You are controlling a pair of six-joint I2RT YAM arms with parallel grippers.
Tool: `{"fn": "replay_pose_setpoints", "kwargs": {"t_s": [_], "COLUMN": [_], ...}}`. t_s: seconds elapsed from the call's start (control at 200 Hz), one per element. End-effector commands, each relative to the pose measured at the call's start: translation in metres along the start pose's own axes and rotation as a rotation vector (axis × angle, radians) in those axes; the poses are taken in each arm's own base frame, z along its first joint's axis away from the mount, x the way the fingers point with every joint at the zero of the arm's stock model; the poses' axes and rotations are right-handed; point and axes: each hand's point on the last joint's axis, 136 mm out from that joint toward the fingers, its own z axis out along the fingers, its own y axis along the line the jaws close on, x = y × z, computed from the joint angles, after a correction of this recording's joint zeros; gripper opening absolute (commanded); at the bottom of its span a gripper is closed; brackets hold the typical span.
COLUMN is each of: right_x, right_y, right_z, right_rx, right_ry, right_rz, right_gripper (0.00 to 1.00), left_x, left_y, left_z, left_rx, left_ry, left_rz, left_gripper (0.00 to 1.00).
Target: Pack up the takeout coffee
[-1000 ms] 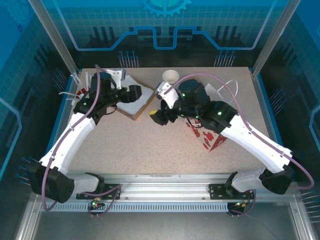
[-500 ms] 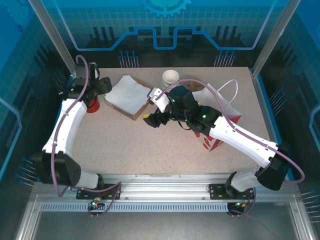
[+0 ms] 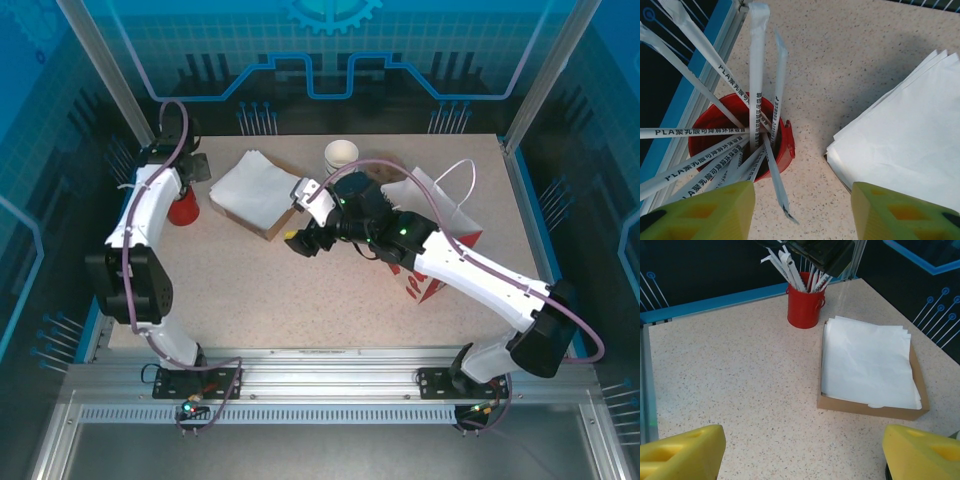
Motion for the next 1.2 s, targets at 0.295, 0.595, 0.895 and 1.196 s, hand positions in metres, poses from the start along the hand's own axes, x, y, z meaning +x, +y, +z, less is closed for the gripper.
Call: {"fn": "replay_pose_setpoints", "kwargs": {"t_s": [0.295, 0.595, 0.895, 1.196], "right_x": [-0.005, 0.003, 0.003, -0.006], "right_y": [0.007, 0.007, 0.006, -0.002], "right_z": [0.013, 0.017, 0.013, -0.006], "right_rx": [-0.040, -0.036, -0.030, 0.018], "right_ry": [-0.003, 0.023, 0.027, 0.030], "right_rz": [0.014, 0.017, 0.017, 0.022], "right_gripper": [0.83, 0.83, 0.83, 0.83], "left_x": [-0.002, 0.007, -0.005, -0.035], "left_y": [0.011, 0.010, 0.015, 0.017], "left_z": [0.015, 0.018, -0.005, -0.083], "left_rx": [-0.082, -0.077, -0.079, -0.042], "left_ry": [0.038, 0.060, 0.015, -0.146], "left_rz": [0.044, 0.032, 0.035, 0.039], "left_gripper": [0.37, 0.22, 0.04, 0.00]}}
